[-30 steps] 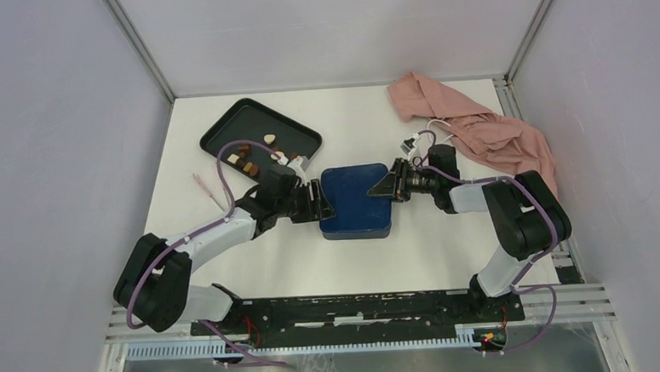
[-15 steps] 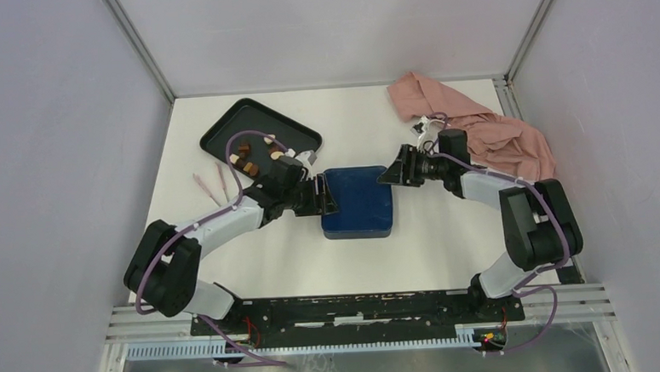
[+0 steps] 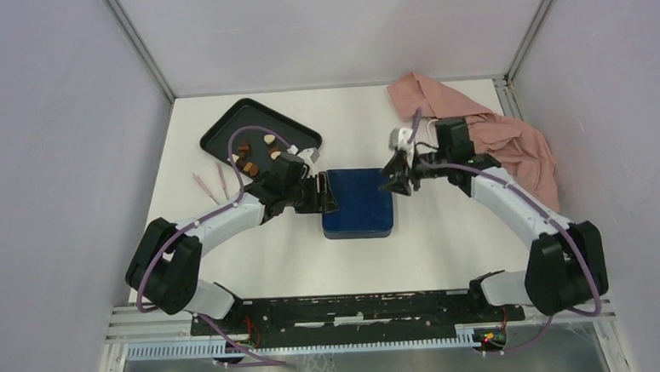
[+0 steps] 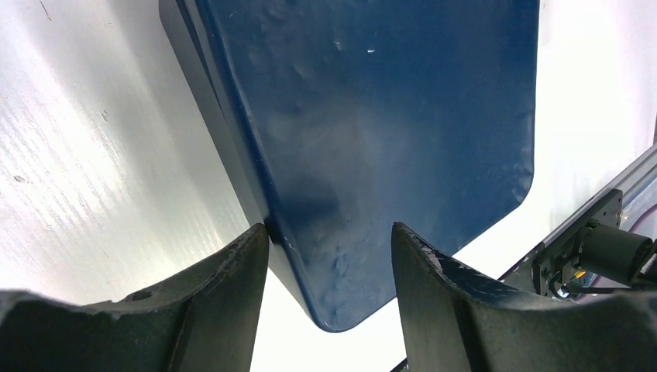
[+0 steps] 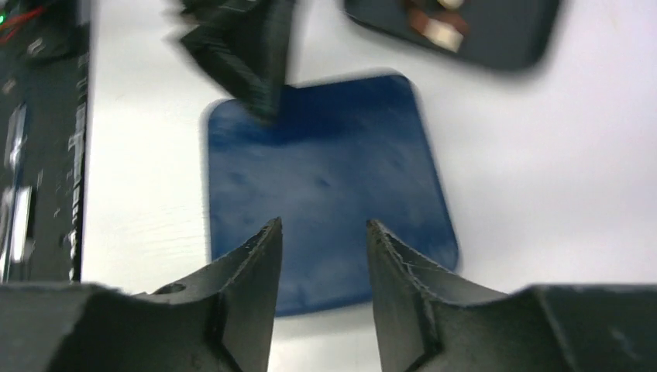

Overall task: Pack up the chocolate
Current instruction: Close the box lid on the packing box.

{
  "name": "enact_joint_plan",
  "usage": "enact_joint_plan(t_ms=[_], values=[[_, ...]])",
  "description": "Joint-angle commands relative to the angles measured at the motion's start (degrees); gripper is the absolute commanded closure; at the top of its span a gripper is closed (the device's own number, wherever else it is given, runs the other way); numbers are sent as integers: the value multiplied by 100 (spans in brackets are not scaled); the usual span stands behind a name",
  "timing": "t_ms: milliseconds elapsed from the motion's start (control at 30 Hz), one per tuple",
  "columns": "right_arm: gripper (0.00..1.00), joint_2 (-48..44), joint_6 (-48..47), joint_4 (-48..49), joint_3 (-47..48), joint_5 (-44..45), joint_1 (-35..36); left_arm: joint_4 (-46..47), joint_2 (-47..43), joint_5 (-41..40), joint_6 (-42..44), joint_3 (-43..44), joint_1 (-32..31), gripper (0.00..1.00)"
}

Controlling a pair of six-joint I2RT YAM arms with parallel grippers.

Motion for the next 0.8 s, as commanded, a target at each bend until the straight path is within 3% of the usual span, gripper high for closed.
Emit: enact_joint_plan(t_ms=[0, 100, 167, 333, 600, 767], values=[[56, -572, -4217, -2043, -36, -804, 1052, 39, 67, -20, 294, 230, -16, 35], [70, -350, -5334, -2788, 122, -478, 1950, 38, 100, -77, 291, 229, -13, 35], [79, -176, -5220, -2662, 140, 357, 2663, 42, 105, -117, 278, 228, -14, 34], [83, 273, -4742, -2127, -20, 1884, 3935, 55, 124, -177, 221, 246, -19, 34], [85, 982, -3506, -1406, 167, 3196, 4268, 143, 184, -113, 199, 202, -20, 34], [84, 1018, -2898, -792, 72, 3901, 4260, 205, 172, -59, 186, 163, -17, 27]])
